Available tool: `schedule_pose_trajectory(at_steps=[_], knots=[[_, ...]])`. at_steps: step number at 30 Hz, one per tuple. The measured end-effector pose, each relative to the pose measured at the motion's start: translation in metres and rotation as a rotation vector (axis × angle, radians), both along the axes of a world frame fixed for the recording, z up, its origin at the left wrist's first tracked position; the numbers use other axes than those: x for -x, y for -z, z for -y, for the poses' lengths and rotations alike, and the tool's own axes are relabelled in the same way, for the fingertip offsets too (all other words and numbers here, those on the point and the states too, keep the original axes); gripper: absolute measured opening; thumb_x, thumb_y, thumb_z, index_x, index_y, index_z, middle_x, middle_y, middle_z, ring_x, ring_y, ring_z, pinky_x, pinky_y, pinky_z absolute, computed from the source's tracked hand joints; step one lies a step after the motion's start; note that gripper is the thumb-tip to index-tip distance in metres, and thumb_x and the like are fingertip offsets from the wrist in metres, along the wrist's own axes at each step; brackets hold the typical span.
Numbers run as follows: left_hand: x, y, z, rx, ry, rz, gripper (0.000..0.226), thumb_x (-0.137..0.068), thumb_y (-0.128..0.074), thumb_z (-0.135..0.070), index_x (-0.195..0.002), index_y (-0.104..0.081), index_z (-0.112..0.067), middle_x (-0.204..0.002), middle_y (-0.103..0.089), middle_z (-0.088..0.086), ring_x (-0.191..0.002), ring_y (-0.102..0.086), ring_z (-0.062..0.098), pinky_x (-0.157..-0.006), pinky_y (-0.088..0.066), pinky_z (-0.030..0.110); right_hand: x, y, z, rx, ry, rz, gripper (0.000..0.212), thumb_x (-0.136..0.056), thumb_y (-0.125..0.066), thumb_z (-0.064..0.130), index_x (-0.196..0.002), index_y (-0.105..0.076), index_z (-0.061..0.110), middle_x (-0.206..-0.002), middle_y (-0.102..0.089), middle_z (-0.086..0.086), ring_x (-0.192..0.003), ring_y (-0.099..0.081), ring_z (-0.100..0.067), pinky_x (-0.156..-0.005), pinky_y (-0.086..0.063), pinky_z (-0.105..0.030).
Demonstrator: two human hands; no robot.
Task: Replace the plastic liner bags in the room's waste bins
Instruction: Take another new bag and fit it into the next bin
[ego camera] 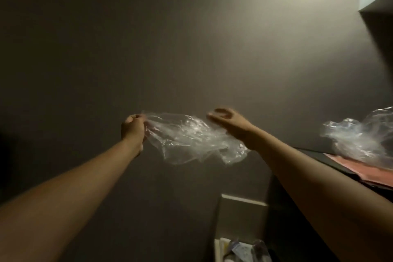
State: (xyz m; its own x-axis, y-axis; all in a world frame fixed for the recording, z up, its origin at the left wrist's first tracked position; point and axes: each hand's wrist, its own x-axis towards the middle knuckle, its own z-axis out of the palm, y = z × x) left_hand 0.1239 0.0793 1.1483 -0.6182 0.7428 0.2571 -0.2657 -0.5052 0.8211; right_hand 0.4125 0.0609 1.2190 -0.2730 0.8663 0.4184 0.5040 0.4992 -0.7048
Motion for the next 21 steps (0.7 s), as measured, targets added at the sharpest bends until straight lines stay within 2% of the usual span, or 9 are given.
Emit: schedule_pose_trajectory(at_steps=[2, 3, 5, 6, 9, 13, 15, 17, 21], knots=[[0.034, 0.007, 0.029, -0.005, 0.006, -0.015, 0.016, -0.088, -0.059, -0.006, -0.085, -0.059, -0.021, -0.075, -0.065, 0.003, -0.062, -0.059, 0.015, -0.050, -0.046, 0.023, 0.056, 0.035, 0.011, 0.040, -0.029, 0.231, 0.091, -0.074, -0.081, 0.055, -0.148, -0.035, 0.030, -0.128, -0.052, 0.009, -0.115, -0.059, -0.018, -0.087, -0.052, -0.029], [0.051, 0.010, 0.046, -0.006, 0.003, -0.027, 0.015, -0.090, -0.060, -0.005, -0.086, -0.058, -0.020, -0.074, -0.063, 0.002, -0.061, -0.058, 0.014, -0.052, -0.047, 0.024, 0.080, 0.053, 0.011, -0.013, 0.032, 0.311, 0.078, -0.080, -0.081, 0.044, -0.145, -0.040, 0.028, -0.121, -0.055, 0.009, -0.107, -0.062, -0.018, -0.079, -0.054, -0.027], [0.093, 0.022, 0.078, 0.029, -0.025, -0.070, 0.012, -0.091, -0.062, -0.007, -0.088, -0.057, -0.017, -0.074, -0.061, 0.003, -0.060, -0.056, 0.013, -0.055, -0.050, 0.025, 0.125, 0.087, 0.012, -0.120, 0.175, 0.365, 0.027, -0.091, -0.067, 0.028, -0.116, -0.061, 0.018, -0.104, -0.067, 0.004, -0.086, -0.067, -0.019, -0.066, -0.056, -0.033], [0.118, 0.030, 0.094, 0.060, -0.051, -0.093, 0.009, -0.091, -0.063, -0.009, -0.090, -0.058, -0.017, -0.077, -0.062, 0.004, -0.064, -0.058, 0.014, -0.059, -0.052, 0.027, 0.144, 0.102, 0.016, -0.115, 0.194, 0.323, 0.015, -0.094, -0.060, 0.026, -0.099, -0.066, 0.013, -0.094, -0.072, -0.001, -0.081, -0.069, -0.023, -0.066, -0.059, -0.038], [0.191, 0.062, 0.150, 0.205, -0.162, -0.208, 0.008, -0.092, -0.065, -0.017, -0.097, -0.062, -0.013, -0.094, -0.068, 0.008, -0.082, -0.066, 0.021, -0.078, -0.059, 0.036, 0.198, 0.132, 0.043, 0.014, 0.110, 0.169, 0.022, -0.096, -0.057, 0.023, -0.084, -0.066, 0.006, -0.084, -0.074, -0.010, -0.073, -0.072, -0.024, -0.064, -0.057, -0.035], [0.270, 0.112, 0.233, 0.404, -0.324, -0.387, 0.017, -0.092, -0.065, -0.028, -0.098, -0.064, -0.011, -0.094, -0.069, 0.010, -0.080, -0.067, 0.021, -0.070, -0.058, 0.036, 0.266, 0.158, 0.082, -0.014, -0.010, 0.301, 0.015, -0.094, -0.060, 0.019, -0.080, -0.062, 0.012, -0.083, -0.069, -0.005, -0.071, -0.066, -0.022, -0.054, -0.047, -0.026], [0.305, 0.137, 0.271, 0.473, -0.344, -0.394, 0.025, -0.092, -0.065, -0.033, -0.094, -0.063, -0.008, -0.094, -0.069, 0.013, -0.086, -0.069, 0.029, -0.081, -0.060, 0.046, 0.301, 0.171, 0.098, -0.091, -0.019, 0.432, 0.013, -0.094, -0.056, 0.021, -0.084, -0.063, 0.016, -0.084, -0.067, -0.004, -0.075, -0.063, -0.025, -0.057, -0.042, -0.027], [0.334, 0.158, 0.307, 0.520, -0.361, -0.370, 0.030, -0.096, -0.062, -0.033, -0.096, -0.060, -0.003, -0.095, -0.067, 0.014, -0.092, -0.068, 0.030, -0.085, -0.059, 0.044, 0.332, 0.184, 0.111, -0.115, -0.026, 0.493, 0.013, -0.094, -0.050, 0.016, -0.089, -0.062, 0.016, -0.085, -0.065, -0.004, -0.072, -0.059, -0.023, -0.054, -0.039, -0.027], [0.382, 0.190, 0.371, 0.548, -0.425, -0.212, 0.022, -0.100, -0.057, -0.030, -0.091, -0.061, -0.010, -0.097, -0.065, 0.011, -0.088, -0.064, 0.023, -0.073, -0.055, 0.033, 0.388, 0.207, 0.136, -0.098, -0.001, 0.552, 0.019, -0.088, -0.047, 0.009, -0.099, -0.062, 0.014, -0.097, -0.065, -0.007, -0.084, -0.059, -0.029, -0.067, -0.044, -0.030]])
